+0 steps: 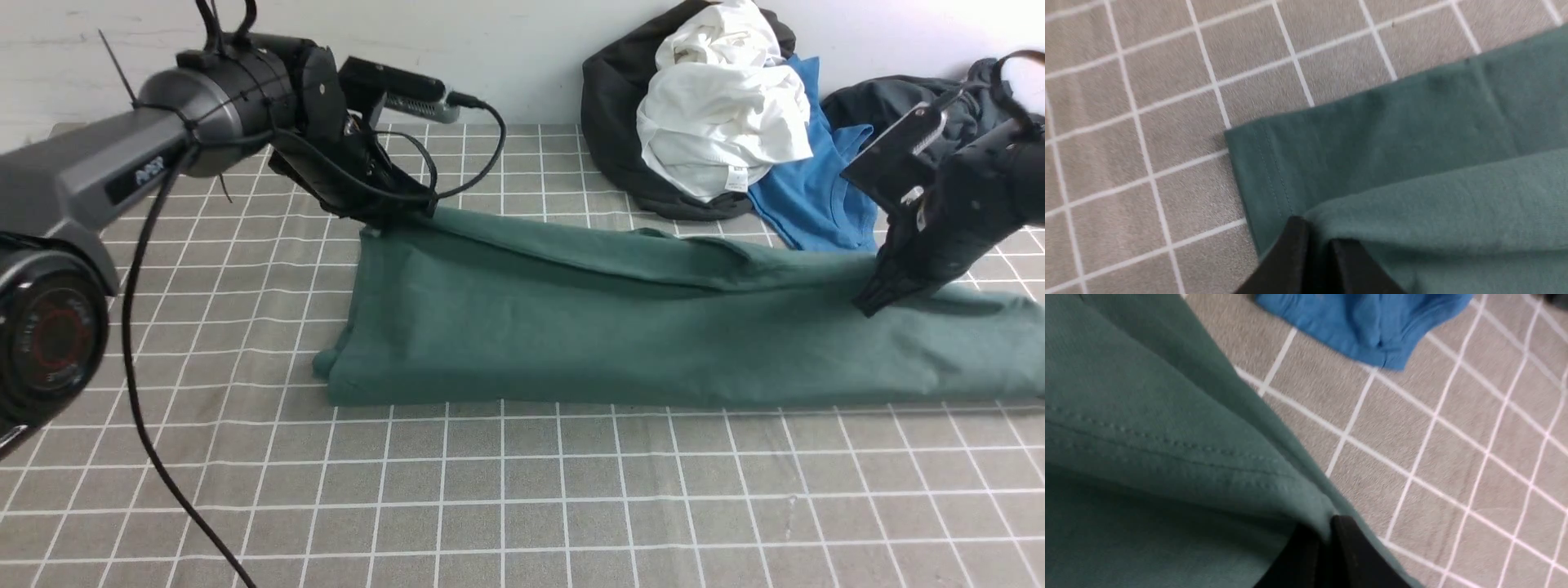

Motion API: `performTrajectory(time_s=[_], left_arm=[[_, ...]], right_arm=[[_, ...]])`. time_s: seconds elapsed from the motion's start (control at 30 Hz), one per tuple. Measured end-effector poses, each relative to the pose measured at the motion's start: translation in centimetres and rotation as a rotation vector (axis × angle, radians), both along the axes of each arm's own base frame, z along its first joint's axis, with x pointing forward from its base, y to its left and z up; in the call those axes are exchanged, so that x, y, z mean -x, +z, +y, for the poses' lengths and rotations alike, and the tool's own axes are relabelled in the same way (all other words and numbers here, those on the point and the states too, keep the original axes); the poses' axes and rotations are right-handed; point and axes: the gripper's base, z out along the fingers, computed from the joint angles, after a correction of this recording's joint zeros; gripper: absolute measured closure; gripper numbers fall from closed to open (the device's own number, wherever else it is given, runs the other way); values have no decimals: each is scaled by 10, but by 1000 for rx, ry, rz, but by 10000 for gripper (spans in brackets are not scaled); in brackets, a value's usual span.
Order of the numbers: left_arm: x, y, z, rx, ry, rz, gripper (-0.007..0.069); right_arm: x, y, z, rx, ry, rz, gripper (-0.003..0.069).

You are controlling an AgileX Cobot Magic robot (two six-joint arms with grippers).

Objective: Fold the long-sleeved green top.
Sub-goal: Use both arms to drag the lower edge of the fabric forward and fold it over the upper edge

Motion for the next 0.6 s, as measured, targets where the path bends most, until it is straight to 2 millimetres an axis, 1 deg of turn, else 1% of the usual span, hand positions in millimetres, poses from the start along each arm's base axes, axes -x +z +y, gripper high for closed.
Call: performTrajectory(time_s=[0.07, 0.13, 0.17, 0.2, 0.27, 0.3, 0.33, 0.37, 0.4, 0.47, 0.53, 0.6], left_arm=[[-6, -10, 0, -7, -1, 24, 549], [-10, -10, 2, -7, 4, 23, 470], [-12, -7, 4, -3, 13, 13, 412], [-14, -4, 6, -2, 17, 7, 372], [-14, 12, 8, -1, 24, 2, 265], [-14, 12, 9, -1, 25, 1, 258], [-11, 23, 10, -3, 24, 11, 227], [-9, 28, 10, -3, 22, 10, 220], [-2, 43, 10, -8, 13, 17, 211], [10, 70, 7, -10, -9, 5, 237], [25, 101, 1, -7, -37, -29, 303], [42, 130, -6, -2, -82, -58, 382]], right_arm=[[-1, -2, 1, -20, -26, 20, 568], [-3, 2, 1, -41, -50, 23, 506], [-5, 7, 2, -52, -67, 24, 466], [-6, 11, 1, -54, -78, 26, 440], [-10, 25, 3, -67, -110, 24, 381], [-9, 27, 4, -69, -116, 30, 372], [-10, 38, 9, -99, -137, 31, 350], [-10, 41, 12, -122, -145, 33, 347], [-10, 52, 22, -188, -146, 40, 351], [-6, 57, 41, -287, -92, 87, 402], [-2, 52, 57, -364, -13, 166, 482], [-2, 35, 70, -414, 74, 239, 583]])
